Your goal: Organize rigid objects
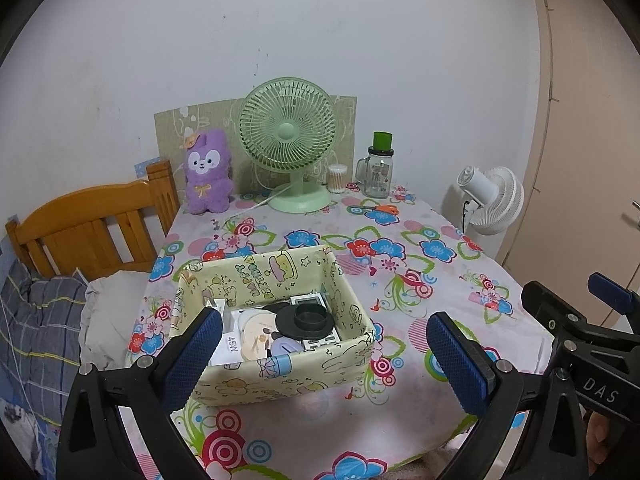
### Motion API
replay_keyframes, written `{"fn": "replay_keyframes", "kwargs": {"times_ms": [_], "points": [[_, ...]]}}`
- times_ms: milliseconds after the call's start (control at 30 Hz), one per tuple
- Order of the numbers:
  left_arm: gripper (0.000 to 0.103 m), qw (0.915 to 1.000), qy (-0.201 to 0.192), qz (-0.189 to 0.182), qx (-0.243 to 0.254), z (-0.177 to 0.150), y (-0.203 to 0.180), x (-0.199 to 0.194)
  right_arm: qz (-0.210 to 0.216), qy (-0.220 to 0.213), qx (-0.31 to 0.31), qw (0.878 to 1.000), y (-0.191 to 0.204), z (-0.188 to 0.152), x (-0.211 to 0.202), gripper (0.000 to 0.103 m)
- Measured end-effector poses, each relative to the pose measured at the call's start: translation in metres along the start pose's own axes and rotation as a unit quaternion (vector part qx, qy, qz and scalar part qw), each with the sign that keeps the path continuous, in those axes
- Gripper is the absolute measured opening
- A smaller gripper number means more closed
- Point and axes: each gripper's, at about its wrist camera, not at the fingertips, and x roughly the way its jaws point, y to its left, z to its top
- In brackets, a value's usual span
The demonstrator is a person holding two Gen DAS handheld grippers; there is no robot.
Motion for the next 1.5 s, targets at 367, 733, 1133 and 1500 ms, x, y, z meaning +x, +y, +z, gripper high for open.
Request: {"fn": "replay_keyframes", "kwargs": {"times_ms": [367,733,1133,1500], "points": [[0.103,1.0,0.006,0.003,-0.001,0.002,-0.001,0.006,0.001,0.008,-0.001,1.0,-0.001,0.004,0.009,0.103],[0.103,0.9999,0.011,0.0,-0.003,0.003,-0.001,0.009,-0.004,0.008,-0.005,1.0,-0.002,0.005,0.014,0.103],[0.103,0.9999,0.011,0.001,-0.003,0.004,0.0,0.011,-0.005,0.008,-0.005,1.0,-0.001,0.006,0.014,0.103],[0.103,0.9999,0.012,0.001,-0.003,0.004,-0.001,0.012,-0.005,0.008,-0.004,1.0,-0.002,0.006,0.015,0.103]]}}
